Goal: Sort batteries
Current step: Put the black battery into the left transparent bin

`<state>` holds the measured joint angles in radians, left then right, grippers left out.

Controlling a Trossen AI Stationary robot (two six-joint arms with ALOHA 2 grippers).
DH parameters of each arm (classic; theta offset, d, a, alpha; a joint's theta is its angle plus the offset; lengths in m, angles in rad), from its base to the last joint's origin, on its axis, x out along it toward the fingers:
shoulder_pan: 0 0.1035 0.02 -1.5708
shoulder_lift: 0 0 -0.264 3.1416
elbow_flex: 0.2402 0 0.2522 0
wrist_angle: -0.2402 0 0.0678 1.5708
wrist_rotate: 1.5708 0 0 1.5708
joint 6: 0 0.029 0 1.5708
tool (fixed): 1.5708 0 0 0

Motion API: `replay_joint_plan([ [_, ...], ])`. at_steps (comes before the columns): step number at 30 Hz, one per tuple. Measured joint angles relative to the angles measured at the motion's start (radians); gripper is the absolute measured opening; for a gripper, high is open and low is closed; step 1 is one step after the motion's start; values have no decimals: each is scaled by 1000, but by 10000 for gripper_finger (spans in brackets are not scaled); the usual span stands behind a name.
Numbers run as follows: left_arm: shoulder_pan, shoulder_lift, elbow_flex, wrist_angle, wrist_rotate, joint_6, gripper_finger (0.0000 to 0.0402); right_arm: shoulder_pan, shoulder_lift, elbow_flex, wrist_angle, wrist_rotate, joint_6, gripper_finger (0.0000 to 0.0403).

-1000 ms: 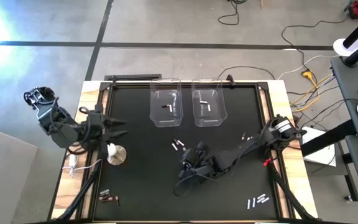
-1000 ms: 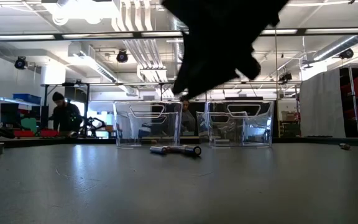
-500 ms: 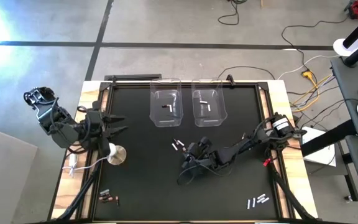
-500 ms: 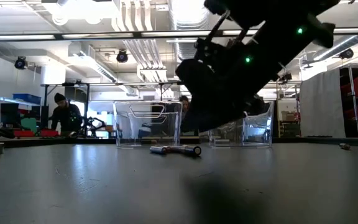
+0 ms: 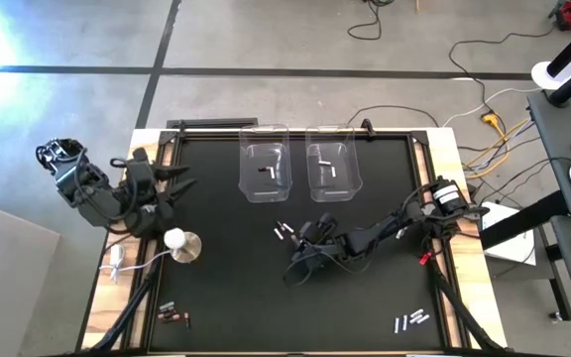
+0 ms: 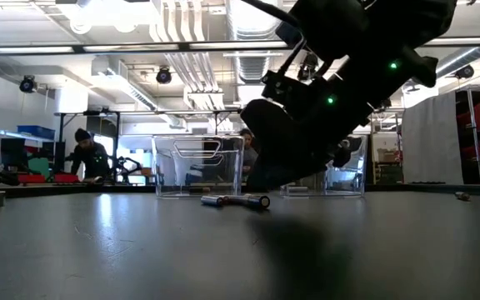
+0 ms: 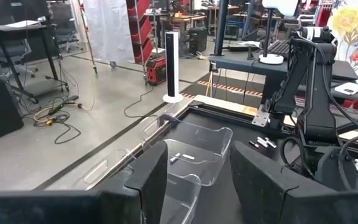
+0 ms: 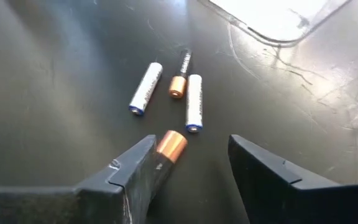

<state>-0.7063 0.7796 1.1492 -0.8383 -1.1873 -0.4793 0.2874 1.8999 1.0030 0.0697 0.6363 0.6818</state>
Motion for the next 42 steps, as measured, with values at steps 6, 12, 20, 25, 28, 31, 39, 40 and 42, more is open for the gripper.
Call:
replay_joint_plan([
  [6, 0, -3, 0, -20, 0, 0, 154, 0, 34, 9, 49, -9, 10, 191],
  [12, 0, 1, 0, -27, 1, -8, 154, 0, 150, 62, 65, 25, 23, 197],
  [20, 0, 4, 0, -34, 1, -8, 154, 2, 204, 110, -18, 8, 6, 161],
  [25, 0, 3, 0, -51, 1, -8, 154, 8, 177, 112, -67, -27, -11, 125],
  [28, 0, 3, 0, -64, 1, -8, 154, 7, 166, 110, -80, -68, -54, 112],
  [31, 0, 3, 0, -72, 1, -8, 154, 7, 162, 109, -82, -85, -73, 102],
  [39, 0, 9, 0, -70, 6, -12, 154, 7, 110, 120, -143, -115, -117, 91],
  [40, 0, 11, 0, -70, 15, -13, 154, 7, 104, 125, -161, -120, -124, 92],
  [42, 0, 17, 0, -71, 36, -18, 154, 8, 94, 137, -204, -129, -125, 96],
])
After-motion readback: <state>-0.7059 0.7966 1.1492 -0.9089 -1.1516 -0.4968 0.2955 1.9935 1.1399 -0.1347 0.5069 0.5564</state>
